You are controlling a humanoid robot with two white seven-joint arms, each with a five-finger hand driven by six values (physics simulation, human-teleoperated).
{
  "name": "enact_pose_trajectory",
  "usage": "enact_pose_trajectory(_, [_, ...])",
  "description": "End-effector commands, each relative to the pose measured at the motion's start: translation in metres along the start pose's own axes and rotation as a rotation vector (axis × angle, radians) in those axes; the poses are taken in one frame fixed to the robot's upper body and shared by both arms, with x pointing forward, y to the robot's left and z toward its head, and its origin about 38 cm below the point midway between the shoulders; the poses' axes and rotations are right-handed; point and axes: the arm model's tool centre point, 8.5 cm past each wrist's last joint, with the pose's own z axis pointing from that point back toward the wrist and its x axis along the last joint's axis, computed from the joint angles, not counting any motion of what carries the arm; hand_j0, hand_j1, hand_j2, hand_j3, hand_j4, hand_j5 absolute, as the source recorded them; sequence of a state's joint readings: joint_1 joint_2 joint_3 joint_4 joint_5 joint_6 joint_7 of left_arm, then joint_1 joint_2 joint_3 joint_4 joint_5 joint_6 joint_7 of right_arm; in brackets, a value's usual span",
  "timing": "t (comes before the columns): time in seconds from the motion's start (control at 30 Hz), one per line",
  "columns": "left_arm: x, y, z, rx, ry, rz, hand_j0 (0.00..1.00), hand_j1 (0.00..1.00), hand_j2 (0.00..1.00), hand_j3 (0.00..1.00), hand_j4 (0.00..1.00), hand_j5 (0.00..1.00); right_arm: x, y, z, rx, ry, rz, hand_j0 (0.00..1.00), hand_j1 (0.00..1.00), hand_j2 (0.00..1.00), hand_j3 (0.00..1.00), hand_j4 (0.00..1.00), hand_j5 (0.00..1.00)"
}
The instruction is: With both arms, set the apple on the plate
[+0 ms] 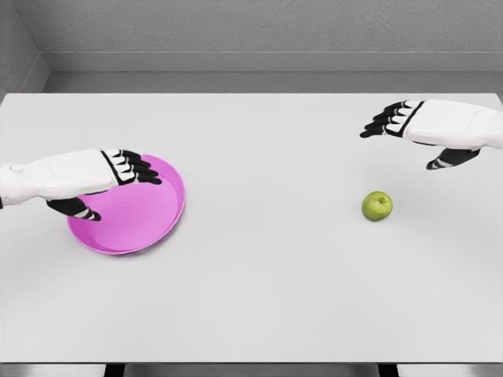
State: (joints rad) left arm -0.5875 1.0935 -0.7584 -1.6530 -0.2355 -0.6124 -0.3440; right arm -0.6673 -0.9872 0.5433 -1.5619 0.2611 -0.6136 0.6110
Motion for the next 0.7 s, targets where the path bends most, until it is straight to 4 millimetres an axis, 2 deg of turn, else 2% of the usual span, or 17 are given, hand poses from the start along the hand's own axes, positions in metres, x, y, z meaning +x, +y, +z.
enact_pose_trajectory(0.0, [0.002, -0.002, -0.005, -0.017, -0.013, 0.006, 1.00, 1.00, 1.00, 1.00, 1.00, 1.00, 0.001, -0.001, 0.000, -0.004, -0.002, -0.004, 1.00, 1.00, 1.00, 1.00, 1.00, 1.00])
enact_pose_trajectory(0.2, [0.002, -0.005, -0.008, -0.054, -0.017, 0.005, 1.00, 1.00, 1.00, 1.00, 1.00, 1.00, 0.000, -0.002, 0.001, -0.006, 0.002, -0.002, 1.00, 1.00, 1.00, 1.00, 1.00, 1.00])
enact_pose_trajectory(0.33, [0.002, -0.006, -0.010, -0.067, -0.016, -0.002, 1.00, 1.00, 1.00, 1.00, 1.00, 1.00, -0.006, 0.006, 0.005, 0.001, 0.013, -0.035, 1.00, 1.00, 1.00, 1.00, 1.00, 1.00])
enact_pose_trajectory(0.43, [0.002, -0.005, -0.010, -0.068, -0.015, -0.003, 1.00, 1.00, 1.00, 1.00, 1.00, 1.00, -0.014, 0.023, 0.015, 0.012, 0.023, -0.121, 1.00, 1.00, 1.00, 1.00, 1.00, 1.00])
enact_pose_trajectory(0.5, [0.001, -0.005, -0.009, -0.071, -0.012, -0.009, 1.00, 1.00, 1.00, 1.00, 1.00, 1.00, -0.017, 0.026, 0.019, -0.097, -0.036, -0.296, 1.00, 1.00, 1.00, 1.00, 1.00, 1.00])
enact_pose_trajectory(0.6, [0.001, -0.003, -0.009, -0.069, -0.011, -0.013, 1.00, 1.00, 1.00, 1.00, 1.00, 1.00, -0.012, 0.044, 0.013, -0.045, -0.052, -0.330, 1.00, 1.00, 1.00, 1.00, 1.00, 1.00])
enact_pose_trajectory(0.67, [0.001, -0.003, -0.009, -0.072, -0.009, -0.018, 1.00, 1.00, 1.00, 1.00, 1.00, 1.00, -0.010, 0.049, 0.010, -0.028, -0.055, -0.332, 1.00, 1.00, 1.00, 1.00, 1.00, 1.00])
